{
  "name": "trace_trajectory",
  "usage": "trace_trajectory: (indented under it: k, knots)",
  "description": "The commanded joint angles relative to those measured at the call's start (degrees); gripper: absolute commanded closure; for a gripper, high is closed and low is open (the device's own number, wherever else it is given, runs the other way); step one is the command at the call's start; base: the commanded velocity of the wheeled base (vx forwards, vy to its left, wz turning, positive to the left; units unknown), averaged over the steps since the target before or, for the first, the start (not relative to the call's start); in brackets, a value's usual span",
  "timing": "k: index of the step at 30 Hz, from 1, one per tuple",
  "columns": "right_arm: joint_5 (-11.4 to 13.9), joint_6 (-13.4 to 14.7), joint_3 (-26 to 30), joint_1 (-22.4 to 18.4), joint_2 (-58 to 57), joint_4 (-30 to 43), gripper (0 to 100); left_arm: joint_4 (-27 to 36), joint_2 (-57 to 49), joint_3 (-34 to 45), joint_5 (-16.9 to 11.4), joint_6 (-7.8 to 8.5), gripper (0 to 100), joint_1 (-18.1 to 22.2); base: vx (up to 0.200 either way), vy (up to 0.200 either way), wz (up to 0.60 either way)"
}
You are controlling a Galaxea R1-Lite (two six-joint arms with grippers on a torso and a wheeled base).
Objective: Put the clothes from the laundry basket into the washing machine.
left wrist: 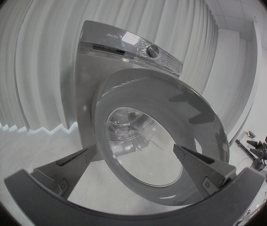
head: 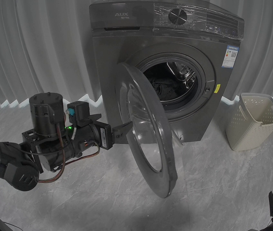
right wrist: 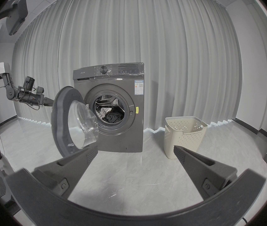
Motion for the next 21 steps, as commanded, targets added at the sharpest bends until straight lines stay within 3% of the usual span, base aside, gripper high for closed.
trace_trajectory:
  k: [1, 5, 8, 10, 11, 12, 14, 16, 21]
  knots:
    - [0.0, 0.0, 1.0, 0.0, -0.9, 0.0, 0, 0.1, 4.6, -4.8, 0.2, -0.1, 0, -1.0, 0.0, 0.0, 0.0]
    - [0.0, 0.0, 1.0, 0.0, -0.9, 0.0, 0, 0.2, 10.0, -12.3, 2.8, -0.19, 0, -1.2, 0.0, 0.0, 0.0]
    - [0.0, 0.0, 1.0, 0.0, -0.9, 0.0, 0, 0.2, 13.5, -17.2, 3.1, -1.07, 0, -1.2, 0.0, 0.0, 0.0]
    - [0.0, 0.0, 1.0, 0.0, -0.9, 0.0, 0, 0.6, 17.1, -22.7, 3.3, -3.88, 0, -1.2, 0.0, 0.0, 0.0]
    - [0.0, 0.0, 1.0, 0.0, -0.9, 0.0, 0, 0.6, 17.1, -22.7, 3.3, -3.88, 0, -1.2, 0.0, 0.0, 0.0]
    - [0.0, 0.0, 1.0, 0.0, -0.9, 0.0, 0, 1.6, 19.2, -25.7, 3.7, -5.2, 0, -1.2, 0.0, 0.0, 0.0]
    - [0.0, 0.0, 1.0, 0.0, -0.9, 0.0, 0, 1.8, 20.7, -28.2, 4.5, -6.08, 0, -1.2, 0.0, 0.0, 0.0]
    - [0.0, 0.0, 1.0, 0.0, -0.9, 0.0, 0, 2.0, 21.6, -29.4, 5.0, -7.4, 0, -1.0, 0.0, 0.0, 0.0]
    - [0.0, 0.0, 1.0, 0.0, -0.9, 0.0, 0, 1.9, 21.0, -26.3, 5.7, -7.92, 0, -0.5, 0.0, 0.0, 0.0]
